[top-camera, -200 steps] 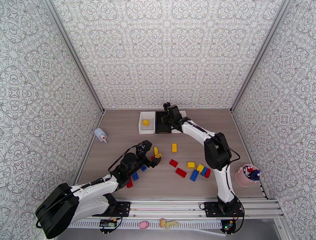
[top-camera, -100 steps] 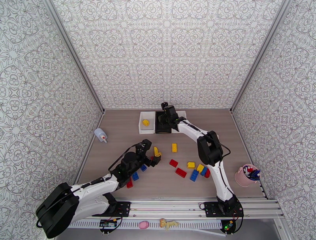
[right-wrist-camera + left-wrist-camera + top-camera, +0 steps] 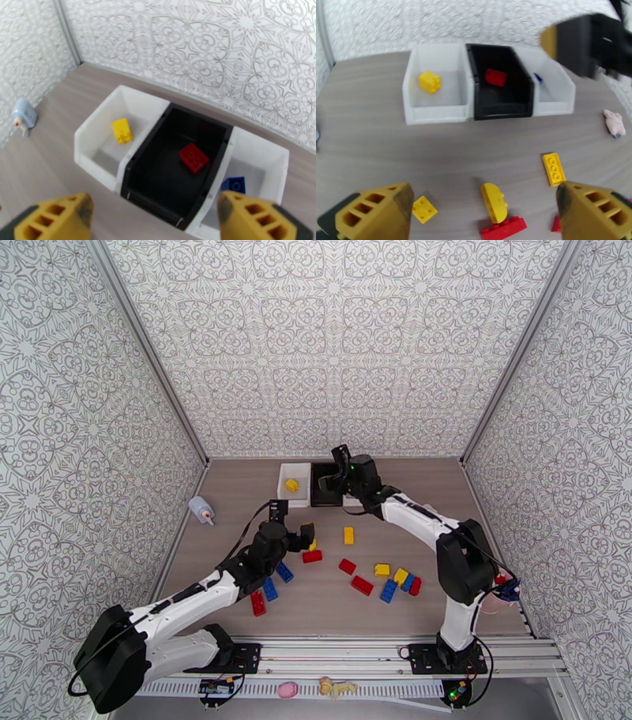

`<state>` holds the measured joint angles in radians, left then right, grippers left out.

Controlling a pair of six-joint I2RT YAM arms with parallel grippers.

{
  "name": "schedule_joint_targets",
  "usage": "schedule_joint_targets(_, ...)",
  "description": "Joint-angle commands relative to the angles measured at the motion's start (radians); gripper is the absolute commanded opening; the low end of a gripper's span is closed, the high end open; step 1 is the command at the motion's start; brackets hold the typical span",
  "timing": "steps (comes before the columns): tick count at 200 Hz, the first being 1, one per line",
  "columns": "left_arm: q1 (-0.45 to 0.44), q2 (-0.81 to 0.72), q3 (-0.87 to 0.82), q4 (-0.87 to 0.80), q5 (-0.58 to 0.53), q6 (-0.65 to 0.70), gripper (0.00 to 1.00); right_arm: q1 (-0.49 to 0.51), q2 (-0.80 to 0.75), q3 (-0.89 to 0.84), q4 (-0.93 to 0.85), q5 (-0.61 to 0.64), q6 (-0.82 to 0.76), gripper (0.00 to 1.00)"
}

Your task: Sort the legos into containers by color

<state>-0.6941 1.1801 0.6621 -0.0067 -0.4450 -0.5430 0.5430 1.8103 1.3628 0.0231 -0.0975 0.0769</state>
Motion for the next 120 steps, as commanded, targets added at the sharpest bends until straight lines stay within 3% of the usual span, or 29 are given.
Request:
schedule_joint_targets(1, 0.022, 0.035, 0.091, -0.310, -0.123, -0.335, 1.00, -0.003, -0.090, -0.111, 0.028, -0.109, -0.040, 0.88)
schedule_joint_targets(29, 0.076, 0.105, 0.193, -0.546, -0.080, -0.506, 1.00, 0.005, -0.196, -0.228, 0.021, -0.157, -0.044, 0.91)
schedule_joint_targets(76, 0.178, 0.251, 0.315, -0.680, 0.129, -0.526, 0.99, 0.030, -0.260, -0.280, -0.038, -0.179, -0.092, 0.93)
schedule_joint_targets(120, 0.224, 0.387, 0.393, -0.726, 0.215, -0.532, 0.93, 0.031, -0.263, -0.264, -0.055, -0.152, -0.108, 0.93)
